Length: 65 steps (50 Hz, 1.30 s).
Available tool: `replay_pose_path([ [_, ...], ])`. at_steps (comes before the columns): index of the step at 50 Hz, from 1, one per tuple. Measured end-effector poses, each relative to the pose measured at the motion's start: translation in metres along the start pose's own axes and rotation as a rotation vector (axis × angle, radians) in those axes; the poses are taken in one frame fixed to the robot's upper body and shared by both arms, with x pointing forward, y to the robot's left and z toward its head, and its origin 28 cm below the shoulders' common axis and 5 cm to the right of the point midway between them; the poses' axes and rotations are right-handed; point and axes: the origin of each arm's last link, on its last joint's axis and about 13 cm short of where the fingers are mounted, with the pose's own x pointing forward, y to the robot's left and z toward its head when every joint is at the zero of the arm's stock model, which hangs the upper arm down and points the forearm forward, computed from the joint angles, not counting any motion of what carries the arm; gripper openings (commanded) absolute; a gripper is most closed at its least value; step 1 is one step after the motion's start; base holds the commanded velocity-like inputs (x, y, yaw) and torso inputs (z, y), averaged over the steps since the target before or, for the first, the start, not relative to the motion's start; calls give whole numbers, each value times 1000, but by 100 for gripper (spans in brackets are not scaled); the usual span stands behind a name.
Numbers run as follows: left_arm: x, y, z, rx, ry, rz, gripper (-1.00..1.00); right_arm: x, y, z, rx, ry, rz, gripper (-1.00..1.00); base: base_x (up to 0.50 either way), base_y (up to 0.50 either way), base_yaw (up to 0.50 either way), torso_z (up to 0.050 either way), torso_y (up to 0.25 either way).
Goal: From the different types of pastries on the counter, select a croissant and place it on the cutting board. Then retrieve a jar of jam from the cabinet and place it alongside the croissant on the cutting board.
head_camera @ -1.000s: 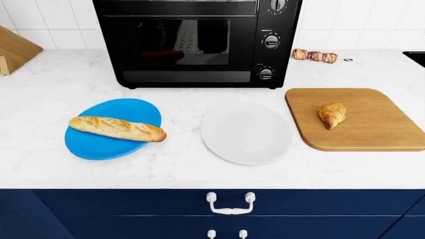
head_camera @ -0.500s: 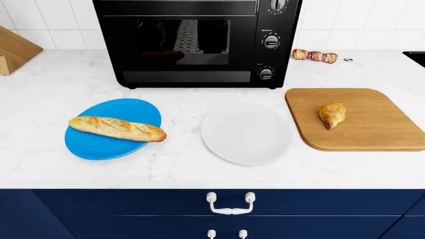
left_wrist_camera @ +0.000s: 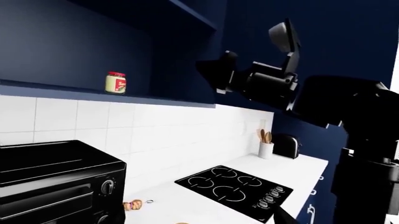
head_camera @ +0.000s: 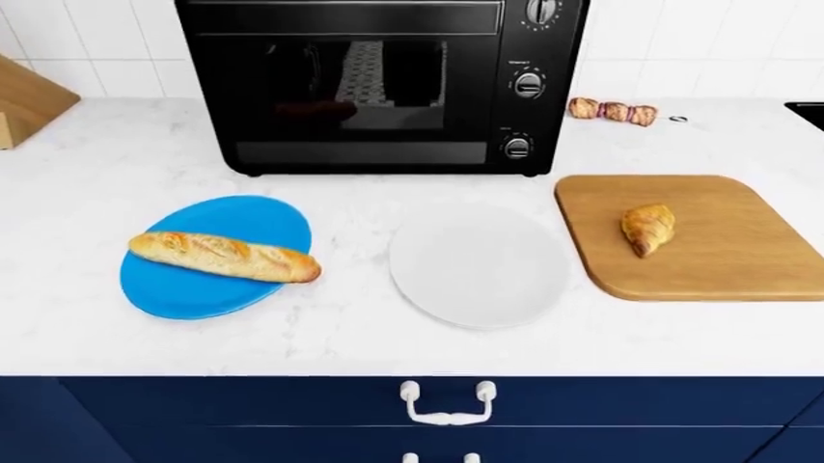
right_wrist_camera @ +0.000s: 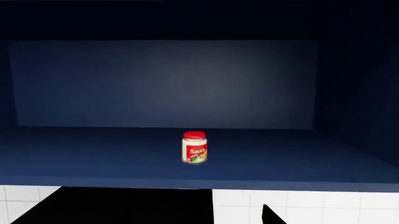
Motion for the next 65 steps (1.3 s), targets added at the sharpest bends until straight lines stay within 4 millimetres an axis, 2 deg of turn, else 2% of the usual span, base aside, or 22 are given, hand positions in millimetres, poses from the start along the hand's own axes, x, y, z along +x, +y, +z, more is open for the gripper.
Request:
replay_pose_path([
  [20, -1, -3, 0, 13, 0, -6, 100, 0, 0, 0, 0, 0, 0, 100, 116, 0, 0, 0, 0],
  [38, -9, -28, 17, 53, -2, -40, 100, 0, 0, 0, 0, 0, 0, 100, 115, 0, 0, 0, 0],
  [65, -13, -37, 32, 61, -51, 31, 100, 0, 0, 0, 0, 0, 0, 100, 116, 0, 0, 0, 0],
])
